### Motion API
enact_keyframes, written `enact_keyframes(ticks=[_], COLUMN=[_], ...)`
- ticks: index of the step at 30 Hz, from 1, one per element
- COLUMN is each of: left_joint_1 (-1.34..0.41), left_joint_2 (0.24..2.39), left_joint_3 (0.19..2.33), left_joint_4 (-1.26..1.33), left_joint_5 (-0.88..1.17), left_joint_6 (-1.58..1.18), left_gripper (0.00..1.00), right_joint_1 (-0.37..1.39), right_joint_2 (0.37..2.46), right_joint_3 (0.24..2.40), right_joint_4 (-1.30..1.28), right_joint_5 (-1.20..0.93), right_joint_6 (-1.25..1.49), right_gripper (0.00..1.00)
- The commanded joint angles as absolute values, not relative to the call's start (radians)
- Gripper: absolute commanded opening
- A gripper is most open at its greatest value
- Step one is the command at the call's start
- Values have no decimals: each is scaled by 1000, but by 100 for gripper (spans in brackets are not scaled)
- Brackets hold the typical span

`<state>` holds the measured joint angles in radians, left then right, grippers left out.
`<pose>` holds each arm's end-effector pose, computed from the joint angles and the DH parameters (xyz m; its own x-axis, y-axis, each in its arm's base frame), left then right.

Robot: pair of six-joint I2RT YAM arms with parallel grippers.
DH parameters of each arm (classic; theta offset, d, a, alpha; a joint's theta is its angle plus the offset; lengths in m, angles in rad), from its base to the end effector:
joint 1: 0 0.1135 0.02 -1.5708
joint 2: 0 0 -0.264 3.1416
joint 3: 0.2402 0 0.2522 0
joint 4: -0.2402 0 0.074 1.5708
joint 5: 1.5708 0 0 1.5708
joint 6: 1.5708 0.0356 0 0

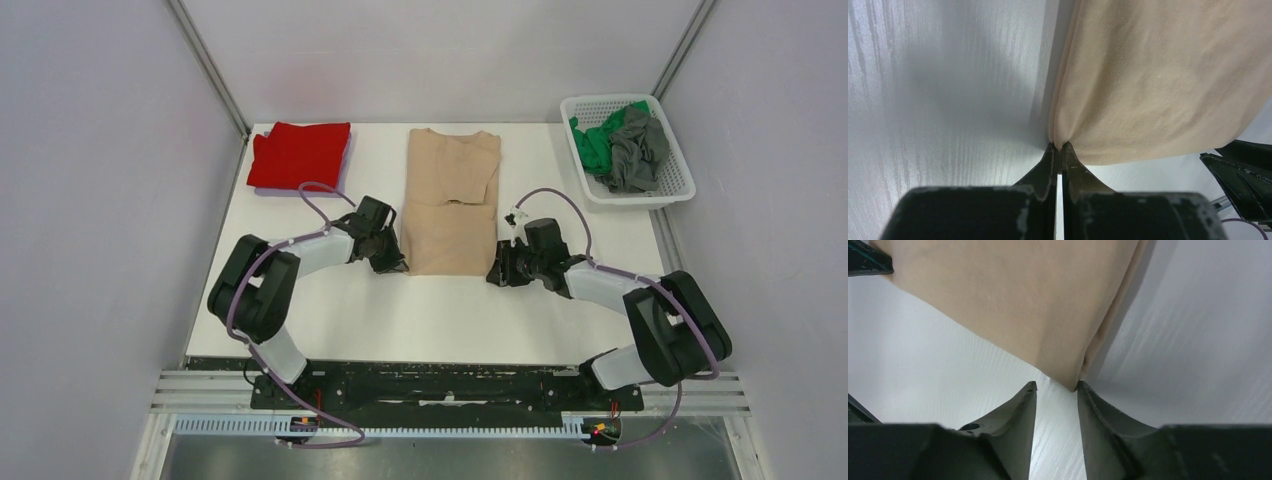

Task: Fold and stack the t-shirts
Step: Grab one side of the 2/3 rectangular tshirt with both arms

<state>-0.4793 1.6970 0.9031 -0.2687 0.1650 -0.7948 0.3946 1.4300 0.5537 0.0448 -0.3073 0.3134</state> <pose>0.2820 -0.1531 0.1475 -0.9182 -0.3162 -0.2384 -0.1850 0.8748 -0.4478 0.2345 0.1093 0.1453 -0.8199 -0.0231 -0.5720 -0.3172 0.8501 0.4204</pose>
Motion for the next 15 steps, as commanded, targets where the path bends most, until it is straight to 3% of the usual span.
enact_keyframes(ticks=[1,8,10,15], left_joint_1=[-496,-496,-498,-510], left_joint_2=[1695,1682,1677,1615], left_joint_3=[865,862,859,826], left_joint_4=[-314,-319,-321,-339], left_joint_5=[126,108,107,91], left_joint_6=[-820,-815,-815,-813], left_gripper=[2,2,2,2], right_joint_1=[402,406,407,428], right_joint_2=[1478,1499,1486,1407], right_joint_3=[555,520,510,472], right_joint_4=[80,134,133,110], right_joint_5=[-289,-298,-298,-373], right_joint_6=[299,273,259,164], right_gripper=[34,16,2,0])
